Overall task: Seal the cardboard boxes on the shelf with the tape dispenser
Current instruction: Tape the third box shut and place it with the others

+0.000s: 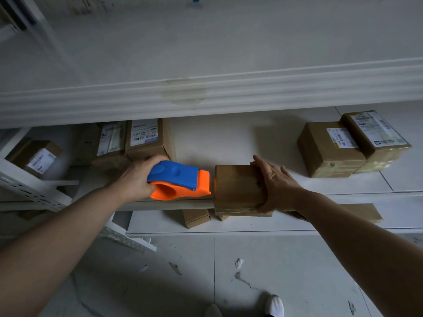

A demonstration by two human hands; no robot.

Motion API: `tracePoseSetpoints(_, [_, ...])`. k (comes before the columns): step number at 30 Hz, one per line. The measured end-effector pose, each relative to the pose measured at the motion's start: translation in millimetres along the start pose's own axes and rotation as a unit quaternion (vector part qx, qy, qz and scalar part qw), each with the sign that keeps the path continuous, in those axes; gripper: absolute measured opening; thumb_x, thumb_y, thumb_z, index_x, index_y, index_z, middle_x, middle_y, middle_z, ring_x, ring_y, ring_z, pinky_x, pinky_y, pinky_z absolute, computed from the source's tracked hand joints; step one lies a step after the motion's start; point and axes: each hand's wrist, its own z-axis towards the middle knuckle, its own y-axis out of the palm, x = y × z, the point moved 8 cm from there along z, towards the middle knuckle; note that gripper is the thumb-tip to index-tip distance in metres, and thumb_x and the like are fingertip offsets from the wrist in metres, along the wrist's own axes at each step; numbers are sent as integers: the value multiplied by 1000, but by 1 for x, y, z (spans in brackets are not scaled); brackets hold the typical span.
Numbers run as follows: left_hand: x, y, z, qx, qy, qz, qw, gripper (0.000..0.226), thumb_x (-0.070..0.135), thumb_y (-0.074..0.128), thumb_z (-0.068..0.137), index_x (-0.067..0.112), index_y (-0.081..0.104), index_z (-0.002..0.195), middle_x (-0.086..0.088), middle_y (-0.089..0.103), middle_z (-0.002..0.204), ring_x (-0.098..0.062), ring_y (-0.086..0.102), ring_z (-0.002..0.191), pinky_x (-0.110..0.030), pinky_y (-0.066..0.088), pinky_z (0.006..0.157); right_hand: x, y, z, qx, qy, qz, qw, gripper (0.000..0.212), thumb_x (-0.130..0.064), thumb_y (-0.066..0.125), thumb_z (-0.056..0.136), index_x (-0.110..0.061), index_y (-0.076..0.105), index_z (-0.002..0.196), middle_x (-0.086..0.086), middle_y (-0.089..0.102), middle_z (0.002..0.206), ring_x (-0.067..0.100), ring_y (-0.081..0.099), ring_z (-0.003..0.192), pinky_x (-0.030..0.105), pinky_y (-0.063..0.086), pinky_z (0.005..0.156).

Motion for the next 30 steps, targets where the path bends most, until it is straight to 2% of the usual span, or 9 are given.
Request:
tracePoseSetpoints(4, [5,6,6,21,18,10,1000,66,-13,61,65,20,54,122,-5,64,102,-20,61,92,-26,45,72,-6,1,-2,-6,-13,-47,999,132,-40,82,64,-18,-14,152,-1,-1,162,16,-8,148,47,-6,117])
tracePoseSetpoints(6, [8,3,7,23,20,13,999,65,-13,61,65,20,54,121,-6,64,99,-21,61,90,-31,49,73,-15,6,-2,-9,-44,-124,991,132,-51,78,66,-18,-18,151,-1,-19,159,16,-21,145,47,-13,115])
tracePoseSetpoints(8, [11,2,7,21,24,19,999,64,-13,61,65,19,54,120,-6,63,98,-21,61,88,-30,48,72,-26,15,-5,3,-88,-184,979,133,-66,70,66,-15,-18,151,0,-27,155,18,-26,143,45,-18,113])
tracePoseSetpoints(12, [14,3,6,32,24,14,999,62,-13,61,66,17,56,119,-7,63,100,-23,60,92,-27,43,74,-32,24,-8,13,-104,-228,968,130,-73,64,65,-9,-8,152,5,-15,158,24,-16,146,46,-13,116])
tracePoseSetpoints(17, [11,4,0,42,17,22,999,61,-11,63,68,19,54,121,-5,62,100,-22,60,92,-29,43,74,-40,22,-14,46,-99,-215,971,121,-72,62,66,-12,6,154,6,0,159,26,-2,147,50,3,119])
tracePoseSetpoints(21, [11,6,-1,39,14,26,999,61,-9,63,68,19,53,121,-6,62,101,-23,60,92,-32,47,76,-66,38,-11,45,-129,-219,966,105,-69,43,71,-10,16,153,8,13,160,26,10,148,47,8,116])
tracePoseSetpoints(24, [12,5,0,38,7,34,999,60,-9,63,68,19,53,121,-9,61,104,-25,60,95,-36,49,80,-68,45,-5,27,-132,-234,963,106,-68,46,69,-12,16,153,7,12,160,23,8,148,46,8,115])
tracePoseSetpoints(27, [14,4,0,43,5,30,999,62,-11,63,68,16,53,123,-10,62,106,-25,60,98,-32,47,80,-75,39,-6,36,-127,-212,968,98,-68,35,73,-8,26,150,10,22,158,24,17,146,49,16,114])
tracePoseSetpoints(30, [12,5,-1,39,5,39,998,63,-10,64,68,19,52,123,-10,61,107,-25,59,98,-37,50,83,-88,43,-5,39,-143,-222,964,96,-61,34,73,-7,24,151,12,20,158,26,16,146,46,6,116])
